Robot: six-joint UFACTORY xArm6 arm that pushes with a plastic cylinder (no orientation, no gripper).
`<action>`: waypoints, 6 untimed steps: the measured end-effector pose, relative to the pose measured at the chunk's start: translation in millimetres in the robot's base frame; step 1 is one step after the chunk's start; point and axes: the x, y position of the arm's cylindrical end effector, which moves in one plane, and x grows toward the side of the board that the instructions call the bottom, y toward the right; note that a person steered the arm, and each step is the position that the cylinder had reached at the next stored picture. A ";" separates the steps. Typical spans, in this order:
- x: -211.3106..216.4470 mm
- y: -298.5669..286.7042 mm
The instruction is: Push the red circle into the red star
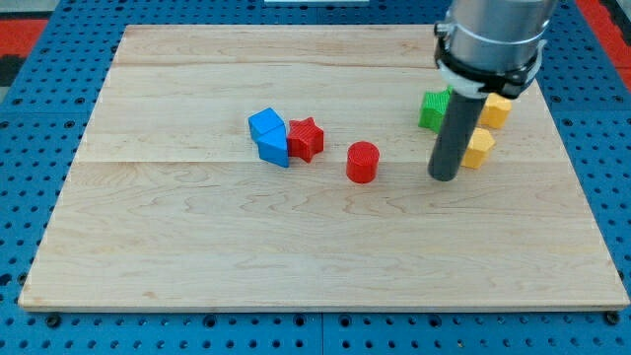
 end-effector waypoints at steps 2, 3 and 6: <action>-42.3 -152.6; -17.7 -135.5; 2.1 -0.6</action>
